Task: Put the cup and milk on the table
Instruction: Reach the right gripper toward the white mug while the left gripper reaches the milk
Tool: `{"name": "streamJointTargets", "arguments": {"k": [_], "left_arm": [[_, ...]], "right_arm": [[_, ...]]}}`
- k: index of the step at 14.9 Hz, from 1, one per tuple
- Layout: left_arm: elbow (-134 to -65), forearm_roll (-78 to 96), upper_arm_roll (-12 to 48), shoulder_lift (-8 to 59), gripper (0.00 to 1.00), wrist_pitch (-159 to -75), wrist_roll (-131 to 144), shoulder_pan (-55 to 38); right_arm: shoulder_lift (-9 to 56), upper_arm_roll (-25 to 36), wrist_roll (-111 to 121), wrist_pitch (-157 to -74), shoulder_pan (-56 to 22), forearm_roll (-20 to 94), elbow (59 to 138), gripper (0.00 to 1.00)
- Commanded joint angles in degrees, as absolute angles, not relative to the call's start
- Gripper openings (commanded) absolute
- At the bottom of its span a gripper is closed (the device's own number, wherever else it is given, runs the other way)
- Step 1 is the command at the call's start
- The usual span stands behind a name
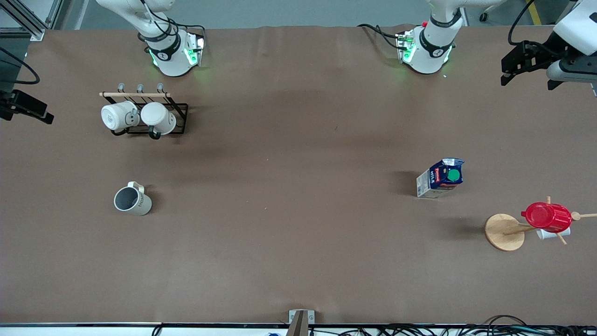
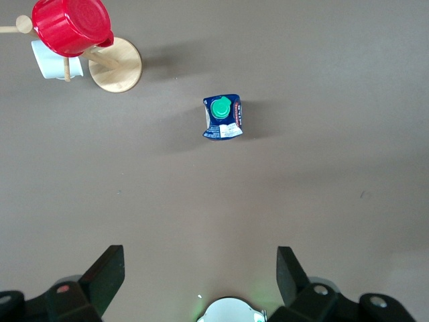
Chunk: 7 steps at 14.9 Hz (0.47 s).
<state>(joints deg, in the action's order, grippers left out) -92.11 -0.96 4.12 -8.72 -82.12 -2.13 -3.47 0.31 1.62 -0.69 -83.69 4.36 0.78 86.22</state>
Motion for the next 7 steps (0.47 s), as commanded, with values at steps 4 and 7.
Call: {"name": "streamJointTargets", "arguments": {"k": [4, 7], "left_arm": [[-89.57, -0.97, 3.52, -6.17, 1.0, -82.0, -3.08, -3.34], [-90.17, -1.05, 3.17, -1.42, 1.0, -86.02, -2.73, -3.08]], "right_arm": [[-1.05, 1.41, -1.49, -83.58, 4.75, 0.97, 87.54, 1.0], [-1.05, 1.41, -0.89, -84.02, 4.75, 0.97, 87.54, 1.0]]}}
